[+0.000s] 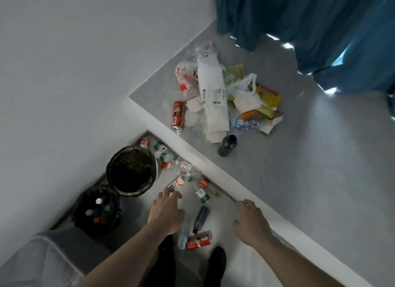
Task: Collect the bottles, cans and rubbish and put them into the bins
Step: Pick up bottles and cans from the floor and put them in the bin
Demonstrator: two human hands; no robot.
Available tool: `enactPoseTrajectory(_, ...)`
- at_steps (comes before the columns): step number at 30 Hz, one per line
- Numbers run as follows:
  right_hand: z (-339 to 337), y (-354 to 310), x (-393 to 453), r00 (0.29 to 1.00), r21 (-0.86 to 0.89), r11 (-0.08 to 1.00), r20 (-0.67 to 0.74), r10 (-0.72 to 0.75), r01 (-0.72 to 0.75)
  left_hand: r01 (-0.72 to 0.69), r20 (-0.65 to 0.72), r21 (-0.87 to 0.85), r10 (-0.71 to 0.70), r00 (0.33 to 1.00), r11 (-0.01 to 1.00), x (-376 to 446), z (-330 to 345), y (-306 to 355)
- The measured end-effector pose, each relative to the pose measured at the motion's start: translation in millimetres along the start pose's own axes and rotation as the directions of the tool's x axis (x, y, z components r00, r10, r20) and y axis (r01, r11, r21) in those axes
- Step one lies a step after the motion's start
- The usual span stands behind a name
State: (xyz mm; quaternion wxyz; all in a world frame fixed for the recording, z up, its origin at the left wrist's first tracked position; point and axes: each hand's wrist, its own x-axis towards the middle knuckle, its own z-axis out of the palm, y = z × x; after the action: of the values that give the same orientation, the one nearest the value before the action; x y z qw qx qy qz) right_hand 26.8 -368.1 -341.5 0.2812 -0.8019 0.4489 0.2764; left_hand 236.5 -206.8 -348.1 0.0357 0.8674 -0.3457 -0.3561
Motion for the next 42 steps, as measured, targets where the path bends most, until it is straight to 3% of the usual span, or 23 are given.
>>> enactPoseTrajectory(7,-64,-27,-61,0.993,0.195,0.978,-0.084,0.088,-0.071,-0.099,0.020,0.003,0.099,0.995,0.995,-34,-86,22)
enactPoseTrajectory(18,-77,-72,-97,0.988,0.281,0.955,-0.086,0.124,-0.096,-0.065,0.070,0.131,0.056,0.996,0.989,-39,-172,2)
enactPoseTrajectory(25,-133,-52,-55,0.991,0.272,0.962,-0.120,0.066,-0.031,-0.028,0.024,0.083,0.026,0.999,0.996,2,-194,55)
enactPoseTrajectory(32,-192,-27,8,0.995,0.141,0.988,-0.081,-0.054,0.065,0.125,-0.005,-0.006,-0.125,0.992,0.992,43,-194,89)
enactPoseTrajectory(42,-215,-56,84,0.995,0.105,0.990,-0.015,-0.094,0.096,0.163,0.061,0.026,-0.165,0.984,0.986,118,-225,79)
